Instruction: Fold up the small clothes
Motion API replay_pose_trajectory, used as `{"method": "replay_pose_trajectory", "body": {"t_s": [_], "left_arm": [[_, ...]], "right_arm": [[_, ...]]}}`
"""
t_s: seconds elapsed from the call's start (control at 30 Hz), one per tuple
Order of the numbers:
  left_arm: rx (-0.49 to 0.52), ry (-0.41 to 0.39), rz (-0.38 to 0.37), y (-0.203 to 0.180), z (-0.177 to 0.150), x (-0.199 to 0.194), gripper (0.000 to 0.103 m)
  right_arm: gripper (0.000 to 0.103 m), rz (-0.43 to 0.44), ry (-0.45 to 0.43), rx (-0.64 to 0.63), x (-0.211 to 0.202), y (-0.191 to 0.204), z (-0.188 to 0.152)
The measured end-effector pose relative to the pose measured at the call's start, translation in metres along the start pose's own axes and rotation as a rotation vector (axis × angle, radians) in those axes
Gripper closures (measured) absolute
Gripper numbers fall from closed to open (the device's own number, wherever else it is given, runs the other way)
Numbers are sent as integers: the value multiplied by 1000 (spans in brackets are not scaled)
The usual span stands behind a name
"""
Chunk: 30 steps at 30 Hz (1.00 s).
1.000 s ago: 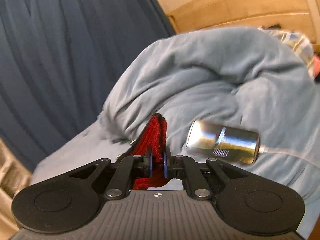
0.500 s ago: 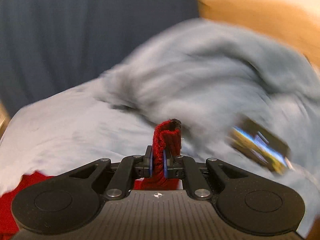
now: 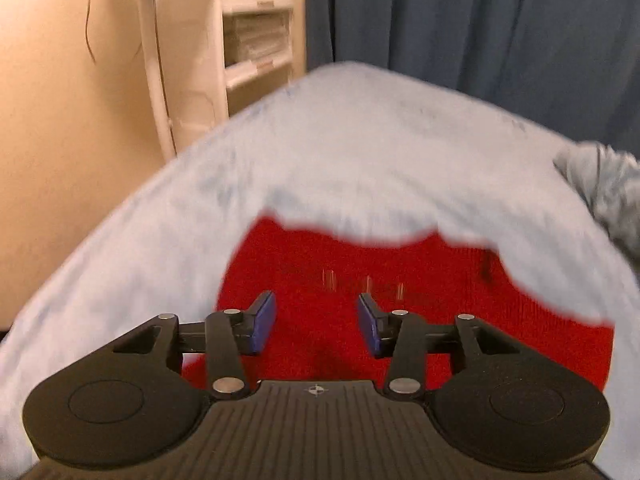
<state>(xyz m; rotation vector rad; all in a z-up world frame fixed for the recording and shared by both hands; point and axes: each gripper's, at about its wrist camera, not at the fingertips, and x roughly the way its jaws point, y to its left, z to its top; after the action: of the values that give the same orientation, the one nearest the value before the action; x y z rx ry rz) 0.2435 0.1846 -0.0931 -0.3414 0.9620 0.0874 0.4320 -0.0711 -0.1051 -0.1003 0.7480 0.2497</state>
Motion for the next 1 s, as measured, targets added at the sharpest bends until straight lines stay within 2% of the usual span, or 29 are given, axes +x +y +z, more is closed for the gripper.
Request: {"method": "replay_pose_trajectory", "body": {"t_s": [0.13, 0.27, 0.37, 0.5, 0.63, 0.87, 0.93, 1.0], "left_arm": [[20, 45, -4, -11, -11, 12, 16], [69, 38, -59, -35, -29, -1, 16], [108, 59, -106, -54, -50, -15, 16], [146, 63, -177, -78, -84, -44, 16], [199, 36, -203, -92, -119, -79, 16], [253, 2, -187, -92, -158, -120, 16], [256, -1, -190, -91, -164, -125, 13], [257, -17, -183, -90, -171, -131, 2]], "right_arm": [[55, 12, 2, 81, -67, -37, -59], [52, -55, -42, 150, -176, -69, -126], [45, -125, -86, 170, -245, -68, -167], [44, -173, -117, 214, -312, -56, -209], [43, -193, -149, 219, -349, -40, -237], [42, -203, -177, 216, -384, -19, -263], [42, -193, -172, 224, -393, -15, -271], [42, -193, -169, 221, -400, -10, -278]]}}
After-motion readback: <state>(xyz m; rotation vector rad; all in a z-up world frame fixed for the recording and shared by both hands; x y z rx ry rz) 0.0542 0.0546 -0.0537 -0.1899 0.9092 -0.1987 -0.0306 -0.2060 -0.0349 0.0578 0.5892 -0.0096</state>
